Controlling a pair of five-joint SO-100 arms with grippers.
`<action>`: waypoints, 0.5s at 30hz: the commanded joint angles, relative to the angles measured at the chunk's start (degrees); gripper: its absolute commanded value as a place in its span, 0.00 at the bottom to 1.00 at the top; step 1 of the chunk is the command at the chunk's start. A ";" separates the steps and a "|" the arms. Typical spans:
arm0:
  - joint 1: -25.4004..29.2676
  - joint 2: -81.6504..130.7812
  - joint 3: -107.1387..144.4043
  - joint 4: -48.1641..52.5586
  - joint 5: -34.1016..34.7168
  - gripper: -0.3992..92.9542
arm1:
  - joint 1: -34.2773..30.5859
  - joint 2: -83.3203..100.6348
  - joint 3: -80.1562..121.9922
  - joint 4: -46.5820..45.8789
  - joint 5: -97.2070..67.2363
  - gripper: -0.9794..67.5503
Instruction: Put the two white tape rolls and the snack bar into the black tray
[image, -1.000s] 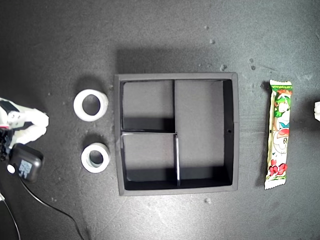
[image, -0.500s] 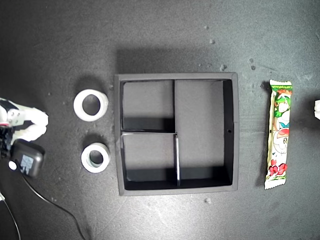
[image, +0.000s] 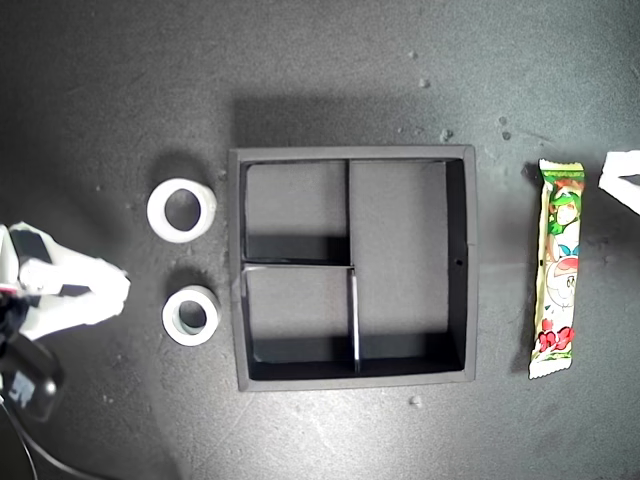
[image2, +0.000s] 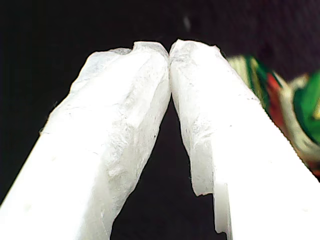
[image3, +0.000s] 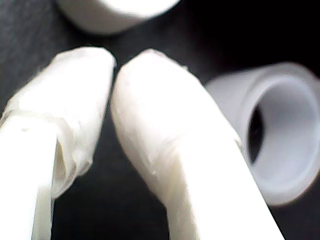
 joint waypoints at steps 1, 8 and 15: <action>-1.49 2.81 -1.49 -5.19 6.06 0.05 | -0.35 0.35 -2.20 -8.09 -8.44 0.01; -9.93 -1.32 -12.48 -3.60 12.83 0.23 | -3.43 -0.70 -15.82 -4.13 -18.28 0.10; -13.54 -37.97 -36.21 0.18 15.47 0.25 | -6.94 -26.28 -39.90 4.04 -24.87 0.20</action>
